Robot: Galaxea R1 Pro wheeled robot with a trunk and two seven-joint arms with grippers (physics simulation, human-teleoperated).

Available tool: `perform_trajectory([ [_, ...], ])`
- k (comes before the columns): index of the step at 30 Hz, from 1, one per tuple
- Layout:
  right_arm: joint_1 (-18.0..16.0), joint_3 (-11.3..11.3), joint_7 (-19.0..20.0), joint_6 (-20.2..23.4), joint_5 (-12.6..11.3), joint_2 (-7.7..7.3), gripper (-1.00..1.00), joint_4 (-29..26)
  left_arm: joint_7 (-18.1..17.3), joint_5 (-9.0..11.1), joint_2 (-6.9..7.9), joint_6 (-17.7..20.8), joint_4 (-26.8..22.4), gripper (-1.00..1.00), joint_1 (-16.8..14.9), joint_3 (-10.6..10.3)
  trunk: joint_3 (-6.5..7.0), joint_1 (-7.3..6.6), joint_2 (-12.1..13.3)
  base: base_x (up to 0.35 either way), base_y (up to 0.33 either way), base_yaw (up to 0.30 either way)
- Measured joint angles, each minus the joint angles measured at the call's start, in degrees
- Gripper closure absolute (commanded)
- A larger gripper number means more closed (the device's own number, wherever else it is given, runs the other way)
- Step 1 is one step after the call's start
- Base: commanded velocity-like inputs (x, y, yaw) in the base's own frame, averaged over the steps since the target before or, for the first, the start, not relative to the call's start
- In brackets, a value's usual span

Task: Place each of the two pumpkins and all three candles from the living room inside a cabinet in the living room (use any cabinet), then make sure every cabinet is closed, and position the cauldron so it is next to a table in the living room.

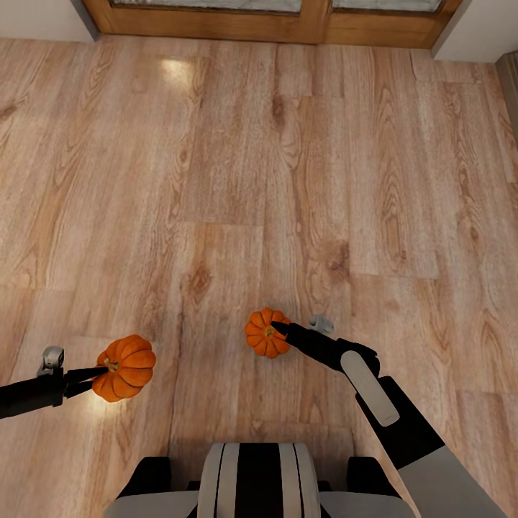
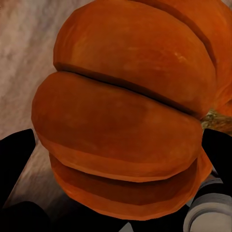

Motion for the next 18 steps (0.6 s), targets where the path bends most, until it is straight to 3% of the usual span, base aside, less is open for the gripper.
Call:
perform_trajectory([
  [18, 0.0, 0.1, 0.0, 0.0, 0.0, 0.0, -1.0, 0.0, -0.1, 0.0, 0.02, 0.0, 0.0, 1.0, 0.0, 0.0, 0.0, 0.41, -0.2, 0.0, 0.0, 0.0],
])
